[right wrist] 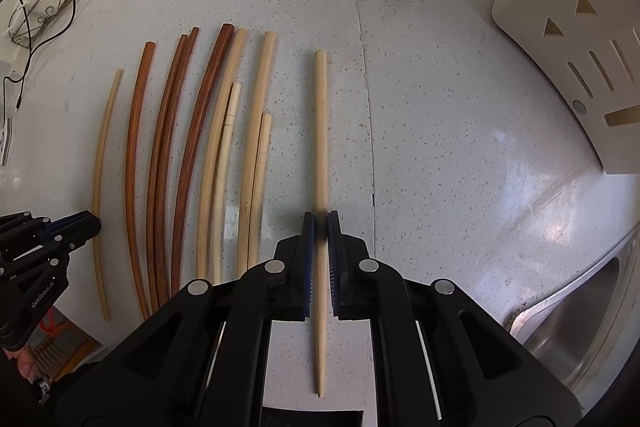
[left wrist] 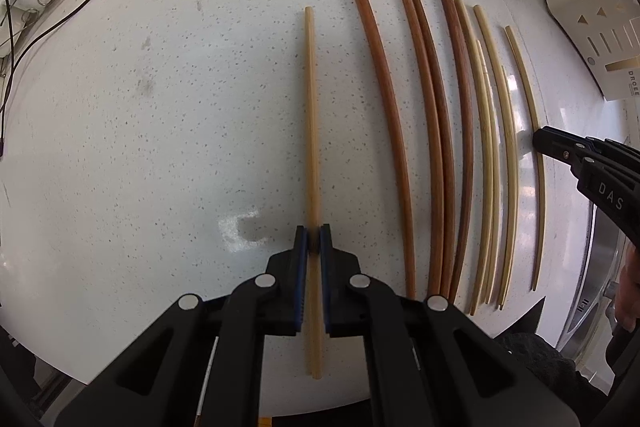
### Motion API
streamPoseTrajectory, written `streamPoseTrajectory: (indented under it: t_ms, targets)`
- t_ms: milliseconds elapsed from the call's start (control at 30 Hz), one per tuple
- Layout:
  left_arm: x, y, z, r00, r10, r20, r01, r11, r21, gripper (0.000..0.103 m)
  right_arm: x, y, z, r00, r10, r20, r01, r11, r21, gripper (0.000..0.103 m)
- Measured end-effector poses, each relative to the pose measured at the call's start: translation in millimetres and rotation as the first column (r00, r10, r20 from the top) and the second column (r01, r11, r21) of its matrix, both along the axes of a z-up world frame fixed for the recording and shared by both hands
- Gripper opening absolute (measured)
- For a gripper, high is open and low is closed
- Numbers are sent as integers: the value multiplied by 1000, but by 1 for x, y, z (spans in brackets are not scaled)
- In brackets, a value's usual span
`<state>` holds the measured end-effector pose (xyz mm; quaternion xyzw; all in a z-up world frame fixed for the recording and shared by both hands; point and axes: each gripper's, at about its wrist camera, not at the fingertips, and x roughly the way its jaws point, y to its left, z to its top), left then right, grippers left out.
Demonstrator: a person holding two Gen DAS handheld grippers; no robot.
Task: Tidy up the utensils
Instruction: 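Lift the pale chopstick with the right gripper over the cream holder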
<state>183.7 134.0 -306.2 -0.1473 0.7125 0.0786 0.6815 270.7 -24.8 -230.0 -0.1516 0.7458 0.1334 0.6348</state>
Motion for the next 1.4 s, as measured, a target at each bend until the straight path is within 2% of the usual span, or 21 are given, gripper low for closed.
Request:
streamPoseTrajectory:
  t_ms: [233, 333, 433, 533, 933, 1167, 1400]
  targets:
    - [-1, -5, 2, 1000, -9, 9, 9, 1000, 17, 6, -2, 3, 1, 1000, -6, 7, 6, 1000, 0, 6]
    - [-2, -5, 3, 1000, -8, 19, 8, 1000, 14, 6, -2, 0, 1, 999, -38, 7, 38, 999, 15, 6]
    - [-3, -10, 7, 999, -35, 39, 32, 998, 58, 6, -2, -3, 3, 998, -47, 28, 47, 999, 15, 6]
    - [-4, -13, 12, 998, -34, 62, 31, 998, 62, 6, -2, -5, 7, 998, -54, 40, 53, 998, 23, 6]
    - [-14, -13, 42, 986, -21, 166, 14, 999, 45, 6, -4, -9, 46, 989, -100, 113, 90, 992, 90, 6]
    - [-13, -19, 75, 966, -26, 257, 15, 999, 43, 6, -1, -22, 82, 969, -150, 195, 124, 983, 138, 6]
    - [10, -27, 114, 920, -69, 386, 53, 997, 50, 6, 13, -39, 129, 926, -213, 312, 159, 969, 190, 6]
